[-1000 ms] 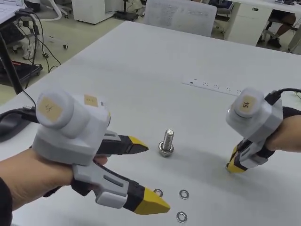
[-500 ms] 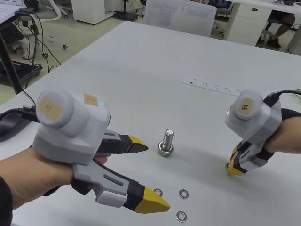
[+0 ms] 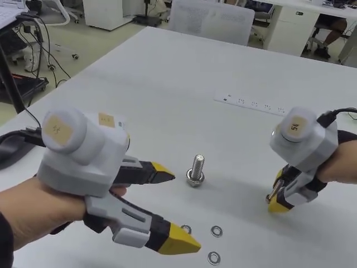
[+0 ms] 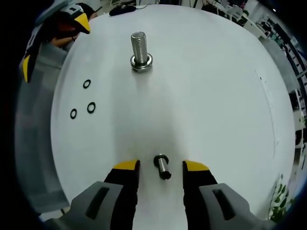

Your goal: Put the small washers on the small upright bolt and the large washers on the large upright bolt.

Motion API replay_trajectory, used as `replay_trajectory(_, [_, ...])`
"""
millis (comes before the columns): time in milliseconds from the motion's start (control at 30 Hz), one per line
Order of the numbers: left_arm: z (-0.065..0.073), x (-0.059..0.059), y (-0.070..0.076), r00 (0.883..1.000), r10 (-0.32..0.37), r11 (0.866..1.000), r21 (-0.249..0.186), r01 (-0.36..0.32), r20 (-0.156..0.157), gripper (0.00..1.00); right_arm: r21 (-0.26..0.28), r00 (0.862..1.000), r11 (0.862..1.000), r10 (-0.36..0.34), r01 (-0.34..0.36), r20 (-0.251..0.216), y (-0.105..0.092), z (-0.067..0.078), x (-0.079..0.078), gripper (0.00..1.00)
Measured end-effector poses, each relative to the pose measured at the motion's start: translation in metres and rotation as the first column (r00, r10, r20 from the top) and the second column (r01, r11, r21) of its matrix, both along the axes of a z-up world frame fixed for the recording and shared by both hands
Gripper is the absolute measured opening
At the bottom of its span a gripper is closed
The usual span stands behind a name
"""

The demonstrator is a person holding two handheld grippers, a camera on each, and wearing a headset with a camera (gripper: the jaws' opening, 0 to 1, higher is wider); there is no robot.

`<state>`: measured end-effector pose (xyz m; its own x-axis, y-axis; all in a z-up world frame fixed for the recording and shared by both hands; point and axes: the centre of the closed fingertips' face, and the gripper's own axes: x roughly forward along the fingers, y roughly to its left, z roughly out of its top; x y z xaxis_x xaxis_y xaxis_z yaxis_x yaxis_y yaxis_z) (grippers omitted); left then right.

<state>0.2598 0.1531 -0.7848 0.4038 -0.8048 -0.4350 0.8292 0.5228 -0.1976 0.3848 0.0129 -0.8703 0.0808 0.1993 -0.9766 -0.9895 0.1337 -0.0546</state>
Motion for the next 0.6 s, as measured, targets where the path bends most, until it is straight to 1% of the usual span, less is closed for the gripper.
replay_trajectory(167, [0.0, 0.0, -0.001, 1.0, -0.002, 1.0, 0.0, 0.002, -0.001, 0.76, 0.014, 1.0, 1.0, -0.015, 0.015, 0.001, -0.003, 0.003, -0.002, 0.39])
replay_trajectory(600, [0.003, 0.001, -0.002, 1.0, -0.006, 1.0, -0.002, 0.006, 0.008, 0.76, 0.035, 0.999, 0.999, -0.038, 0.038, 0.007, -0.009, 0.011, -0.012, 0.39])
